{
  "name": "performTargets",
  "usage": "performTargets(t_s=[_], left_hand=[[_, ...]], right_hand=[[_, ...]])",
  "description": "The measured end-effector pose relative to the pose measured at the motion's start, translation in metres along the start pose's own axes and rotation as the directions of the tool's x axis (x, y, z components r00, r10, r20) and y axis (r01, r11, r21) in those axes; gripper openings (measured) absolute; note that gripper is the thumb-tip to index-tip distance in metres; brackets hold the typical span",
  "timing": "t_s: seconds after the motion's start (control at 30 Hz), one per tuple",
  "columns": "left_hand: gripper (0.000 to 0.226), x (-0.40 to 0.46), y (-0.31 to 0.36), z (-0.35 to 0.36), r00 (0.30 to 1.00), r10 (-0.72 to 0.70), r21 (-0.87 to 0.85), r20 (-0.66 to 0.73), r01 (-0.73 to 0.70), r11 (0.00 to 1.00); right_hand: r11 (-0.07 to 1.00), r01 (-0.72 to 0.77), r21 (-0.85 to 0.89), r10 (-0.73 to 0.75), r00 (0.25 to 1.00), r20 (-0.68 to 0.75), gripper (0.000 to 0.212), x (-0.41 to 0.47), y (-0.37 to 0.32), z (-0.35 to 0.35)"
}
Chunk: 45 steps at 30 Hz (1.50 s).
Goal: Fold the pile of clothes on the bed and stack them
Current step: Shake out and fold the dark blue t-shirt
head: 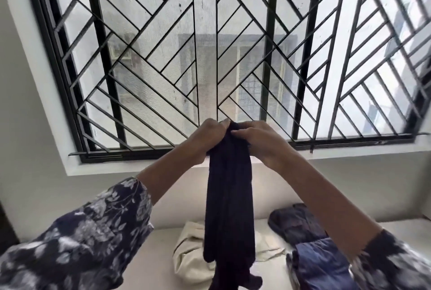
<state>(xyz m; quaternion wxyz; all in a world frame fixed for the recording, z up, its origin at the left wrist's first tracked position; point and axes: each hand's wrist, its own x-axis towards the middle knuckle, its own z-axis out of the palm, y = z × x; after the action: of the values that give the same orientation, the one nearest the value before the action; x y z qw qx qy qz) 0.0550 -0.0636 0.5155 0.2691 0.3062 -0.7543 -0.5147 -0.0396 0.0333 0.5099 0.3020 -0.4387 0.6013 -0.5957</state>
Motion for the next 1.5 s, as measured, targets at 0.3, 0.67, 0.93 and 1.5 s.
performTargets(t_s=[0.3,0.67,0.93,1.5], left_hand=[[0.030,0.002,-0.001,0.007,0.958,-0.185,-0.282,0.219,0.244,0.928],[0.027,-0.007,0.009,0.031,0.965,-0.040,-0.230,0.261,0.102,0.968],[0.019,0.010,0.036,0.040,0.967,0.074,0.004,-0.243,-0.075,0.997],[0.035,-0.016,0.061,0.061,0.975,0.056,-0.388,-0.214,-0.138,0.911]], right_hand=[[0.930,0.168,-0.326,-0.143,0.985,0.101,0.028,-0.010,-0.002,0.003],[0.972,0.216,-0.088,-0.213,0.976,0.036,0.059,-0.037,0.008,-0.035],[0.910,0.241,-0.336,-0.257,0.966,-0.005,0.055,-0.063,0.061,-0.058],[0.425,-0.054,-0.904,-0.272,0.944,-0.185,0.075,-0.082,0.103,-0.033]])
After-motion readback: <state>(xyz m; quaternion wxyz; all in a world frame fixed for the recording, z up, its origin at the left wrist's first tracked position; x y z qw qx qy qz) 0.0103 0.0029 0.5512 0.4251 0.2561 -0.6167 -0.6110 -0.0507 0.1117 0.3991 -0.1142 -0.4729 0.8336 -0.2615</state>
